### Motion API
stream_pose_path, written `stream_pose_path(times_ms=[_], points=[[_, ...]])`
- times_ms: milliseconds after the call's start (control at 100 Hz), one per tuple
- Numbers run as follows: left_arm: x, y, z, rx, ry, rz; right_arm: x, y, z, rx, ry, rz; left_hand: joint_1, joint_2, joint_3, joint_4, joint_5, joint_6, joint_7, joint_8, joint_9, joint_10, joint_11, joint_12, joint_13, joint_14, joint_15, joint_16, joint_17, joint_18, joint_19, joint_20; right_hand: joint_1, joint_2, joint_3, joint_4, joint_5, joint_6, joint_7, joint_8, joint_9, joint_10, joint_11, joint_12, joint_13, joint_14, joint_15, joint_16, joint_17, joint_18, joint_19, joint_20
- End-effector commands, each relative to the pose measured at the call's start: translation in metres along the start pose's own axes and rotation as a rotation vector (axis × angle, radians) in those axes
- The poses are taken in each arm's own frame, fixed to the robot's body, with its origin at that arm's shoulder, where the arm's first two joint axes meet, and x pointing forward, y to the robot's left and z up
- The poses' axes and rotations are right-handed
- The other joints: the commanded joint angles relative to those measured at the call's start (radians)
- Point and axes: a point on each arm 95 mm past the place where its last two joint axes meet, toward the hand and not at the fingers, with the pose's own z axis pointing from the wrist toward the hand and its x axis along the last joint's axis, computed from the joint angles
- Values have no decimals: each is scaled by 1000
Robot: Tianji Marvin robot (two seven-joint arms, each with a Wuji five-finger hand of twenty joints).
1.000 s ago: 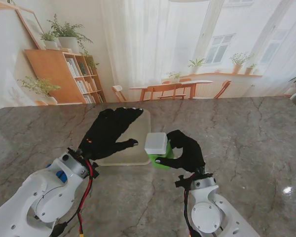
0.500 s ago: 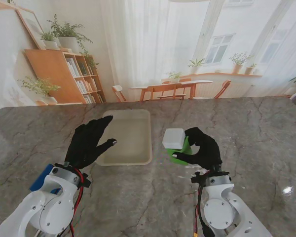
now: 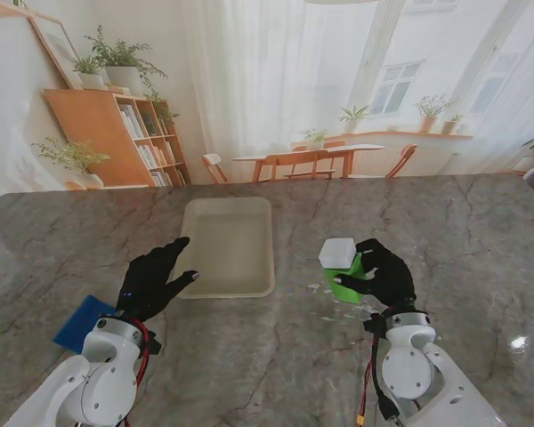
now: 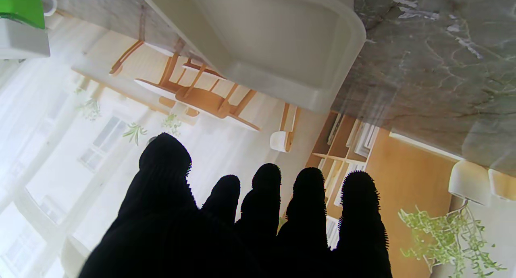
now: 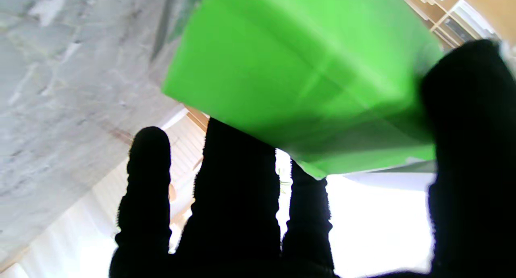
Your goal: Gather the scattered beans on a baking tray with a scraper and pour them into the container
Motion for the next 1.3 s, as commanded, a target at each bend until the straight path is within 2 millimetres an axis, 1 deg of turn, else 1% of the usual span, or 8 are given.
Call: stream_pose_path(times_ms=[0, 320, 660, 830, 910, 960, 1080, 1290], points=[[-1, 6, -2, -5, -8, -17, -4, -2, 7, 19, -18, 3, 16, 70, -18, 47, 10, -12, 3, 13, 5, -2, -8, 12, 4, -4, 0, 7, -1, -16, -20, 34, 199, 318, 275, 90, 37, -252, 151, 4, 41, -117, 74, -4, -13, -87, -7, -14, -17, -11, 2, 6], [-1, 9, -2, 14, 0, -34, -12, -17, 25, 111, -82, 54, 26, 74, -18, 47, 11, -10, 4, 17, 7, -5, -7, 16, 16, -8, 3, 15, 5, -13, -12, 51, 281, 470, 43, 72, -40, -307, 138, -20, -18, -179, -18, -75, -44, -76, -104, -67, -29, -27, 3, -13], [0, 9, -1, 29, 9, -44, -23, -23, 27, 223, -83, 27, 31, 77, -19, 46, 13, -9, 4, 20, 12, -9, -6, 18, 29, -12, 7, 20, 10, -6, -3, 63, 306, 388, 114, 52, -36, -278, 104, 12, -1, -150, -70, -70, -53, -38, -129, -69, -36, -11, 0, -16], [-1, 8, -3, 43, 11, -47, -30, -21, 22, 276, -77, 1, 32, 77, -20, 46, 13, -10, 4, 21, 15, -12, -5, 19, 44, -11, 12, 25, 17, -3, 9, 71, 276, 303, 211, 37, -51, -218, 47, 48, -28, -117, -90, -58, -74, -14, -147, -70, -57, 3, -12, -20], [-2, 8, -4, 52, 10, -45, -33, -19, 17, 308, -60, -23, 35, 78, -19, 46, 15, -9, 5, 22, 16, -11, -5, 20, 45, -13, 12, 26, 17, -3, 12, 73, 235, 292, 246, 41, -75, -144, -13, 62, -78, -85, -85, -64, -97, 4, -160, -71, -74, 11, -22, -21], [-2, 7, -5, 56, 10, -46, -35, -17, 15, 326, -55, -32, 35, 79, -19, 46, 15, -8, 5, 22, 16, -11, -5, 20, 45, -13, 12, 27, 17, -1, 14, 75, 209, 300, 263, 55, -80, -95, -74, 93, -113, -65, -68, -82, -114, 17, -168, -70, -87, 15, -30, -19], [-2, 6, -6, 63, 10, -45, -39, -14, 8, 366, -50, -57, 37, 79, -19, 46, 15, -10, 5, 23, 16, -12, -5, 21, 47, -15, 12, 28, 16, 1, 17, 76, 129, 363, 261, 154, -95, 7, -256, 170, -189, -22, -53, -184, -164, 46, -186, -70, -124, 22, -51, -10], [-2, 6, -7, 72, 12, -43, -48, -10, -3, 418, -78, -70, 49, 80, -19, 45, 17, -10, 5, 24, 18, -14, -4, 22, 51, -14, 13, 30, 17, 3, 21, 78, 69, 379, 214, 166, -147, 134, -535, 165, -296, 50, -122, -204, -245, 97, -230, -73, -192, 37, -100, -1]])
